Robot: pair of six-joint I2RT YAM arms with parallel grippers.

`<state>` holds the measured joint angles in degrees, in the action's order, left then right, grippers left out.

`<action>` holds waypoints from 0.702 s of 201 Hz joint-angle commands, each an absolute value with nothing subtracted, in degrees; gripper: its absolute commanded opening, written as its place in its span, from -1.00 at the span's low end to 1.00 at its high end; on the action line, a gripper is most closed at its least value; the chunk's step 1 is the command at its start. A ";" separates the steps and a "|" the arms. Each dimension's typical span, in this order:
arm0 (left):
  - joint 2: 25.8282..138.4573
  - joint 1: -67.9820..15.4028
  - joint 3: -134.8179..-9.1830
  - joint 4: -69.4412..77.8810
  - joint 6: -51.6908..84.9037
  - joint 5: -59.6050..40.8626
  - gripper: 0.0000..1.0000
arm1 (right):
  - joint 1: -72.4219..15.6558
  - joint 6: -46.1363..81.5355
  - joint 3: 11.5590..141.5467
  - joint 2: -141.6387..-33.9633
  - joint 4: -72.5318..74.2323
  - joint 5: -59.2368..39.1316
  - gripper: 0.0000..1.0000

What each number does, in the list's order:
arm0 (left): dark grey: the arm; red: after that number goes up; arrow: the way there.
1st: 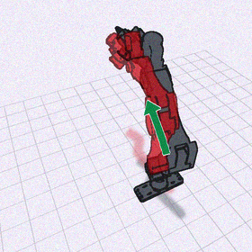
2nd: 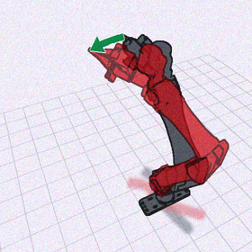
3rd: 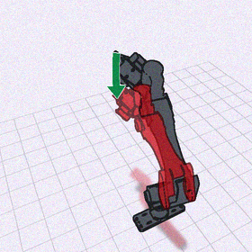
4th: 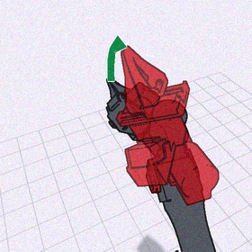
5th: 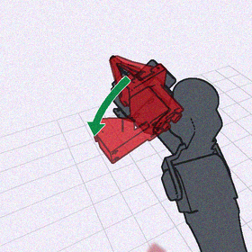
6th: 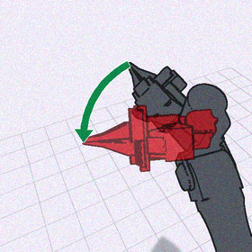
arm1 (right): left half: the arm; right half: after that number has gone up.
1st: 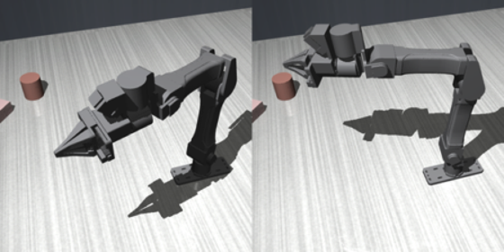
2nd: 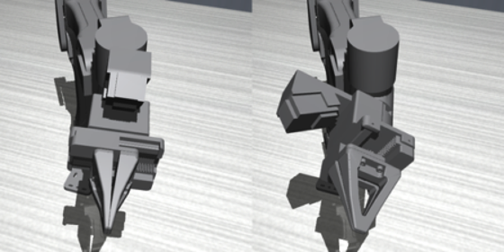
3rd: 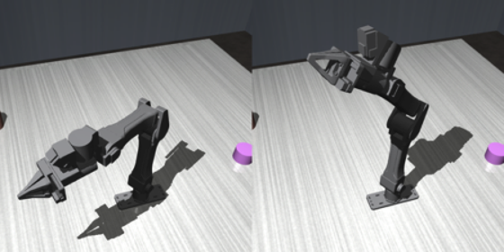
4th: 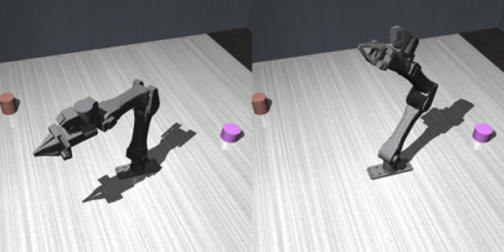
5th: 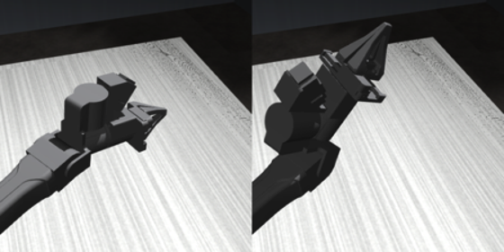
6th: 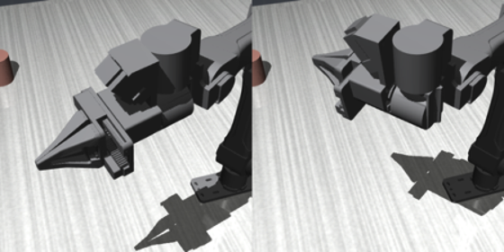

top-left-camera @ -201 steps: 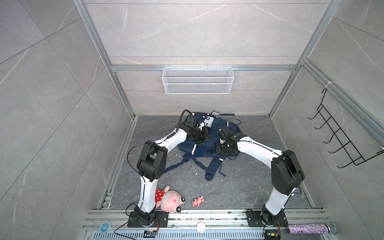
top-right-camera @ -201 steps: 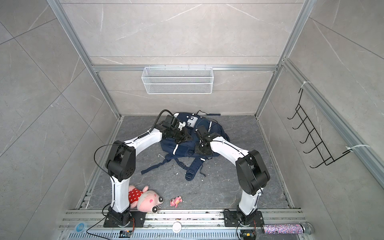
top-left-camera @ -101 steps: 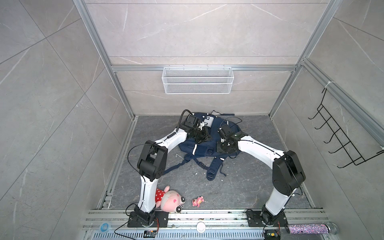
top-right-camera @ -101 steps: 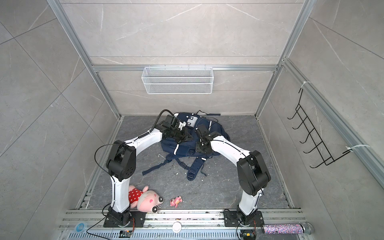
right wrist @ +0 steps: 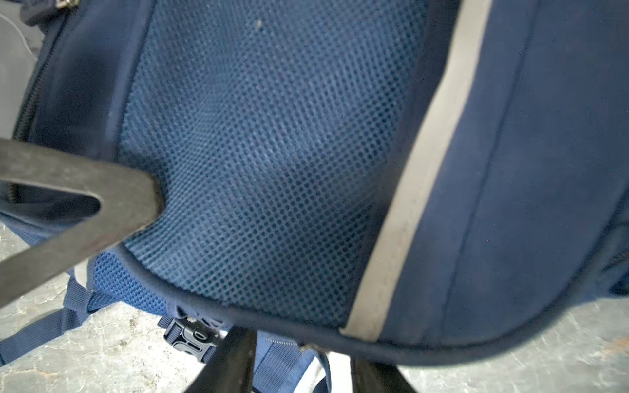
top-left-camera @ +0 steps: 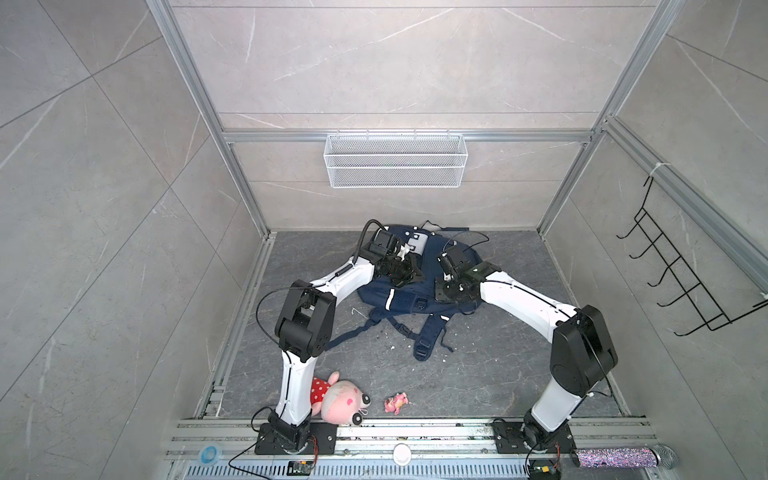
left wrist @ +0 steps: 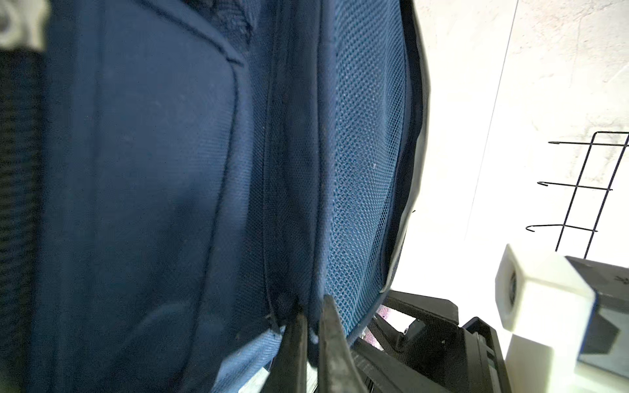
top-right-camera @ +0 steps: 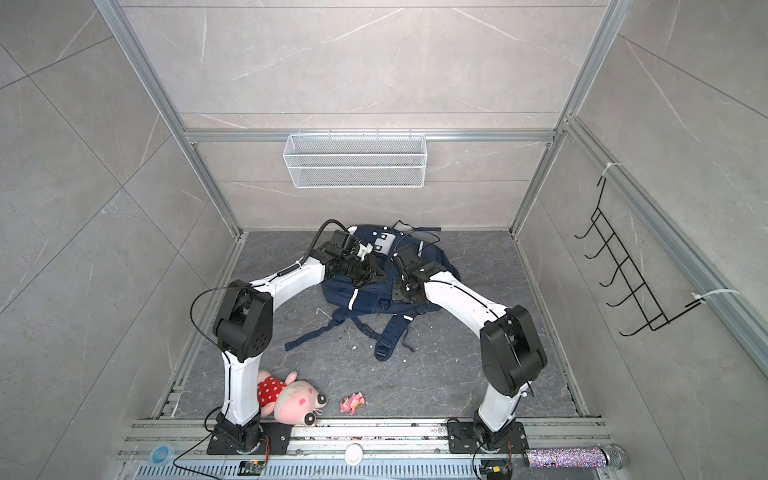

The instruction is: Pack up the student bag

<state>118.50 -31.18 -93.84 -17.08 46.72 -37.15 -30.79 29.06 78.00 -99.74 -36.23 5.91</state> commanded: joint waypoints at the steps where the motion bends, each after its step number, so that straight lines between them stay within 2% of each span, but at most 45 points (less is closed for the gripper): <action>1: 117.67 -31.98 -96.31 -15.12 46.69 -43.68 -1.00 | -30.48 28.26 80.62 -101.35 -33.45 8.26 -0.11; 101: 116.65 -31.34 -95.28 -15.00 46.55 -43.33 -1.00 | -30.11 28.65 81.02 -102.51 -33.83 8.87 -0.79; 141: 115.41 -28.88 -93.25 -13.31 47.59 -42.69 -1.00 | -29.02 28.75 76.57 -98.81 -33.49 8.96 -0.96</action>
<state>118.50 -30.13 -93.47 -16.14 47.20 -37.69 -30.35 28.88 78.91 -102.00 -36.25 7.38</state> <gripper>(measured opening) 0.056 0.087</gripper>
